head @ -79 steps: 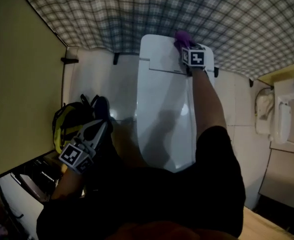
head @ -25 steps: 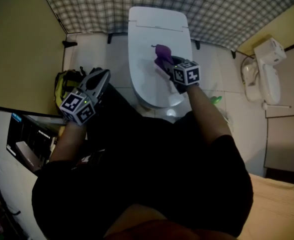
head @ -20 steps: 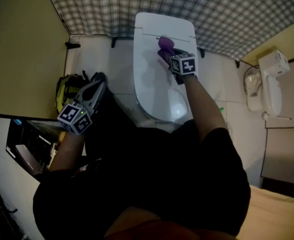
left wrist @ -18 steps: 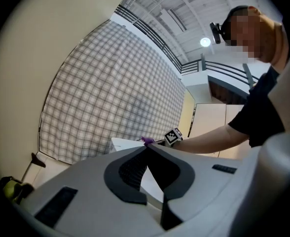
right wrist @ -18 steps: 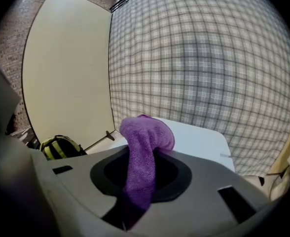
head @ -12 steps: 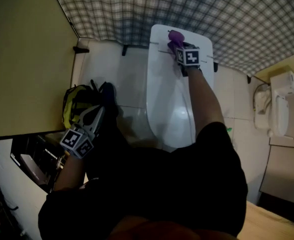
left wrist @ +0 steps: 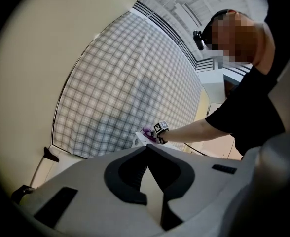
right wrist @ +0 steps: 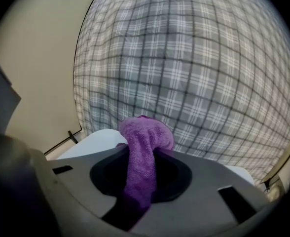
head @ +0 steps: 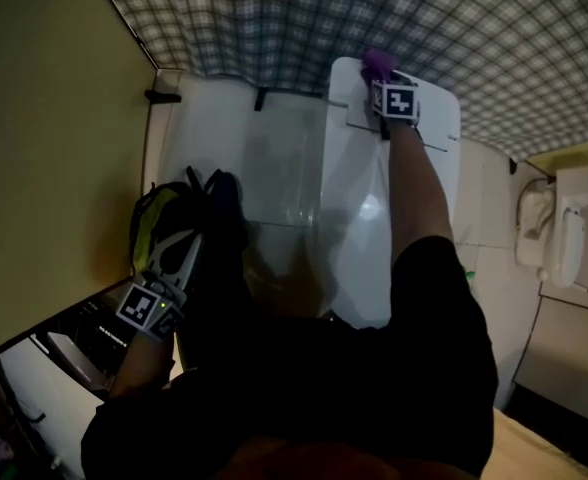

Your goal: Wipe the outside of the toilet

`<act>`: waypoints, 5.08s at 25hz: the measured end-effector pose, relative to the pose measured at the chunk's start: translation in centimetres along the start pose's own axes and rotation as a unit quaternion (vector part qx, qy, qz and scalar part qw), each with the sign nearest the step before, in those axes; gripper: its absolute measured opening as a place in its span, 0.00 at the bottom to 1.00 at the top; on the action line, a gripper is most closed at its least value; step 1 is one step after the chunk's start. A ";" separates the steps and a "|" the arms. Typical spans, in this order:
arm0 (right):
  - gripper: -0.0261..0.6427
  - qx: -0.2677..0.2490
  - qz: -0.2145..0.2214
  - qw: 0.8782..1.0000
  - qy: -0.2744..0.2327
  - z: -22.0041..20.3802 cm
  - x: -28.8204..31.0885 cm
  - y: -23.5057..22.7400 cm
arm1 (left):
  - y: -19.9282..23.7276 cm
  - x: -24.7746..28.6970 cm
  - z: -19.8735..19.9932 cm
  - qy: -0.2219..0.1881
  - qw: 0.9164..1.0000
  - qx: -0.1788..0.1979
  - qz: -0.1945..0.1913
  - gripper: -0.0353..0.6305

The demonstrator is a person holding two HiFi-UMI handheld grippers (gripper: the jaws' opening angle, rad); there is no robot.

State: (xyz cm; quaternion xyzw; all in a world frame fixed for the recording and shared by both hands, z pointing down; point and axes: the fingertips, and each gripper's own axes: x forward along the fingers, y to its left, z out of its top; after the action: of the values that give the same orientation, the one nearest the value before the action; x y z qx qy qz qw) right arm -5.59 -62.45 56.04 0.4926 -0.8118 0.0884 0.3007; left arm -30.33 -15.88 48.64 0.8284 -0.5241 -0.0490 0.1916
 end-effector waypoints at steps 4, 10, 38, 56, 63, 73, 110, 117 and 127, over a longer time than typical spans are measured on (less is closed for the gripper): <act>0.18 -0.004 -0.002 1.000 0.006 0.7 0.9 -0.2 | -0.3 -0.3 -0.7 0.005 1.000 -0.011 -0.007 0.06; 0.18 0.003 -0.014 1.000 0.012 0.9 2.1 -1.4 | 0.5 -1.5 -1.5 0.014 1.000 -0.018 0.012 0.06; 0.17 -0.154 0.180 0.963 0.132 -31.1 -37.6 19.6 | -23.4 -7.9 1.8 -0.081 0.983 0.087 -0.138 0.06; 0.18 -0.101 0.241 0.961 0.093 -29.6 -45.3 19.1 | -28.6 -8.4 1.3 -0.078 0.974 0.114 -0.180 0.06; 0.18 -0.001 0.169 0.985 -0.015 -17.0 -36.9 12.1 | -23.2 -7.2 1.1 -0.068 0.985 0.090 -0.133 0.06; 0.18 -0.010 0.091 0.996 -0.019 -6.9 -19.8 8.4 | -9.9 -5.4 0.9 -0.038 0.998 0.041 -0.016 0.06; 0.17 -0.077 0.110 0.988 0.074 -15.3 -19.2 18.8 | -8.9 -8.7 3.6 -0.080 0.995 0.048 -0.023 0.06; 0.17 -0.141 0.176 0.970 0.093 -26.4 -32.8 25.9 | -17.6 -11.0 3.1 -0.105 0.988 0.074 -0.081 0.06; 0.17 -0.110 0.301 0.938 0.129 -34.2 -45.6 26.0 | -27.7 -9.9 2.5 -0.093 0.979 0.082 -0.161 0.06</act>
State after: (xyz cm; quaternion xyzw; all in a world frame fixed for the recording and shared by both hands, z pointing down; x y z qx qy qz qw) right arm 1.18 -0.43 61.26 0.1734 -0.8809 0.1480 0.4148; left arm -11.95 2.67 34.95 0.9066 -0.4018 -0.1123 0.0630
